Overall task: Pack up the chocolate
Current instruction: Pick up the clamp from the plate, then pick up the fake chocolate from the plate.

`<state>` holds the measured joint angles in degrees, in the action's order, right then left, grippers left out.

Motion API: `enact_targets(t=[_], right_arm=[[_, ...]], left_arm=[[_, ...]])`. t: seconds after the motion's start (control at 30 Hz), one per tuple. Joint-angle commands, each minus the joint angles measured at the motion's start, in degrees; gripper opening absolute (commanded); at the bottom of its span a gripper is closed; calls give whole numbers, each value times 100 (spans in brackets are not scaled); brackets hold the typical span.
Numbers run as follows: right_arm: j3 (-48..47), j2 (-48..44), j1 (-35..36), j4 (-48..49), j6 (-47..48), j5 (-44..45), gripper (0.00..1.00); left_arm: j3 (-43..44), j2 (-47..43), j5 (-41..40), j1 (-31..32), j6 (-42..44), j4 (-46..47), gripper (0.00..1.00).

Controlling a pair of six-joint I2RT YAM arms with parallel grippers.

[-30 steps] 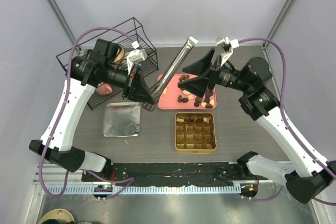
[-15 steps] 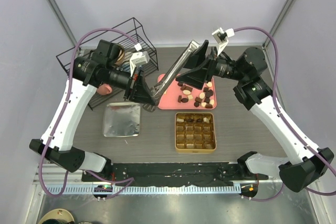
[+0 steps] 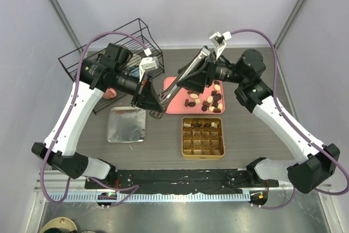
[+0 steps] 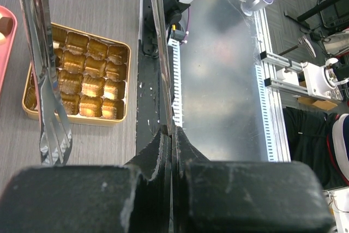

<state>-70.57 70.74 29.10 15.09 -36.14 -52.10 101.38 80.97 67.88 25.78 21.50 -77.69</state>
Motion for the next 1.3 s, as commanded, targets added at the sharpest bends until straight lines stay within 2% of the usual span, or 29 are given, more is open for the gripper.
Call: enact_targets(t=[0.0, 0.23, 0.27, 0.33, 0.37, 0.43, 0.47, 0.5, 0.53, 0.6, 0.63, 0.67, 0.73, 0.87, 0.9, 0.93, 0.97, 1.0, 1.03, 1.13, 1.27], right_arm=[[-107, 133, 210, 196, 10, -47, 88], [-98, 204, 491, -226, 265, 112, 67], [-46, 177, 491, -217, 265, 121, 60], [-10, 90, 482, -208, 283, 173, 52], [-10, 54, 491, -208, 309, 252, 39], [-1, -16, 491, -235, 353, 305, 26], [8, -86, 491, -261, 371, 366, 16], [8, -121, 491, -279, 371, 384, 12], [25, -157, 491, -287, 380, 402, 9], [60, -262, 491, -375, 458, 515, 6], [95, -306, 491, -419, 485, 568, 6], [104, -376, 491, -593, 633, 630, 4], [87, -429, 491, -796, 809, 850, 3], [-10, -561, 491, -1664, 1442, 1481, 1], [-36, -579, 491, -1841, 1800, 1674, 1], [-71, -579, 491, -1982, 1925, 2155, 1], [-89, -570, 491, -2219, 2074, 2395, 1], [-80, -561, 491, -2282, 2285, 2658, 1], [-19, -526, 491, -2317, 2374, 3139, 1], [209, -395, 491, -2222, 2611, 3793, 1], [359, 8, 491, -1950, 2936, 4750, 1]], left_arm=[[66, 33, -2, 76, 74, -1539, 0], [197, 42, -82, 85, 188, -1644, 0], [163, 33, -82, 85, 249, -1670, 0], [119, 24, -82, 94, 285, -1705, 0], [66, 33, -73, 94, 355, -1732, 0], [-4, 24, -64, 103, 364, -1741, 0], [-31, 15, -73, 103, 390, -1741, 0], [-22, -2, -108, 103, 399, -1732, 1], [13, 7, -238, 103, 382, -1732, 11], [223, 15, -458, 111, 259, -1749, 28], [320, 24, -607, 103, 189, -1750, 57], [556, 24, -966, 103, 119, -1741, 77], [820, -37, -1293, 103, 13, -1741, 99], [1191, -616, -2320, 103, 364, -1452, 100], [1086, -844, -3010, 103, 329, -937, 100], [946, -1055, -3365, 111, 242, -697, 100], [536, -1492, -3699, 103, 171, -408, 100], [253, -1705, -4477, 103, 101, 100, 100], [-19, -1873, -4816, 103, 39, 357, 100], [-1257, -2348, -5809, 103, -155, 781, 100], [-2410, -2673, -6093, 59, -251, 1220, 100]])
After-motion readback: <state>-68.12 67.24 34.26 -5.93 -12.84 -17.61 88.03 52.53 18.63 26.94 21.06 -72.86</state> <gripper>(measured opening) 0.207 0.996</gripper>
